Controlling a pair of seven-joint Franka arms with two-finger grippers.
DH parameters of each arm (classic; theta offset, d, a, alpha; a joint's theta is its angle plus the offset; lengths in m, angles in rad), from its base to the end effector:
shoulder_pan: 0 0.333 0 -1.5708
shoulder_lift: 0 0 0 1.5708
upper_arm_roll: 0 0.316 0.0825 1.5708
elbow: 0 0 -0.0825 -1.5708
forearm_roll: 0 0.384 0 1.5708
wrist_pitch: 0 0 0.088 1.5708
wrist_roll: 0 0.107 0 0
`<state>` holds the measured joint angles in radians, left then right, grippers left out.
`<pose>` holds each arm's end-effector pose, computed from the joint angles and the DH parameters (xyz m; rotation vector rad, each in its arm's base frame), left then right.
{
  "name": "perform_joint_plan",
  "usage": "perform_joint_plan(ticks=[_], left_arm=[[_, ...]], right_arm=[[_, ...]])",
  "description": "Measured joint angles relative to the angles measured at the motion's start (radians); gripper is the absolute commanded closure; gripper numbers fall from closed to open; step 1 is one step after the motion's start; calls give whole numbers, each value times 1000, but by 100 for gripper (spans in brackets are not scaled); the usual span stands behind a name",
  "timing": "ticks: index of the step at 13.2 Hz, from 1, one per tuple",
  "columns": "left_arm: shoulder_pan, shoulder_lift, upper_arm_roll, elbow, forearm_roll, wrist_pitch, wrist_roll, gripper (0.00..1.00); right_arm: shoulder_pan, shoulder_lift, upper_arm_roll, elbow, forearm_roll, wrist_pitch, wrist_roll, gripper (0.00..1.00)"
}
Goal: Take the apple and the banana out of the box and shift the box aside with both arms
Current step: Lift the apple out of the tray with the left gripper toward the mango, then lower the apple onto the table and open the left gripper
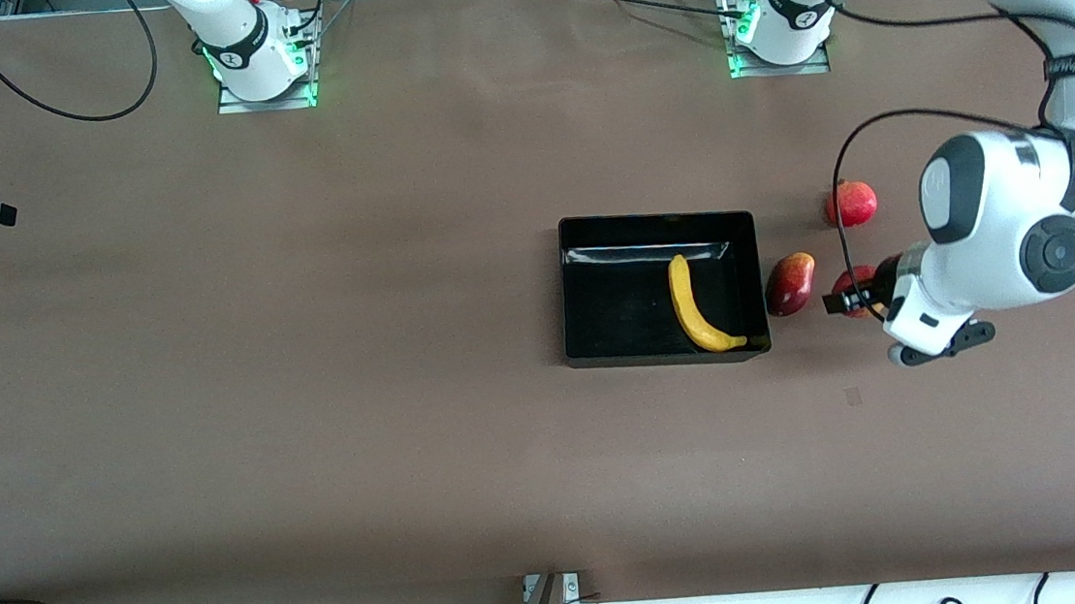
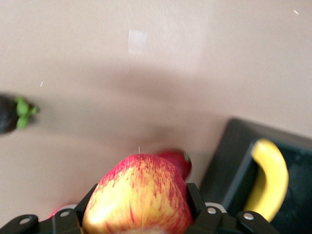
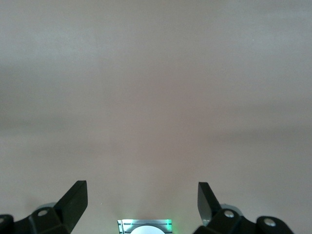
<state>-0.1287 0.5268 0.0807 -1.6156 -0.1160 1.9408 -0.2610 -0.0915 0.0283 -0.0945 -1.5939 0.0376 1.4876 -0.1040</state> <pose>0.6613 -0.0457 0.3049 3.0685 0.3995 -0.3203 0.5434 -0.0972 0.5915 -3.0787 0.1256 0.1975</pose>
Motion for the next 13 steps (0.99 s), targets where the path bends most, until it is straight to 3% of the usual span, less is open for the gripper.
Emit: perform_joint_plan(ticks=[5, 8, 9, 10, 13], left_arm=[[-2, 229, 0, 23, 32, 265, 0, 100], [5, 252, 0, 37, 43, 277, -2, 98], [6, 252, 0, 37, 45, 279, -2, 28], [7, 252, 0, 38, 46, 279, -2, 0], [7, 256, 3, 38, 73, 284, -6, 0]], right_arm=[[0, 0, 0, 0, 0, 0, 0, 0], [0, 0, 0, 0, 0, 0, 0, 0], [0, 0, 0, 0, 0, 0, 0, 0], [0, 0, 0, 0, 0, 0, 0, 0], [0, 0, 0, 0, 0, 0, 0, 0]])
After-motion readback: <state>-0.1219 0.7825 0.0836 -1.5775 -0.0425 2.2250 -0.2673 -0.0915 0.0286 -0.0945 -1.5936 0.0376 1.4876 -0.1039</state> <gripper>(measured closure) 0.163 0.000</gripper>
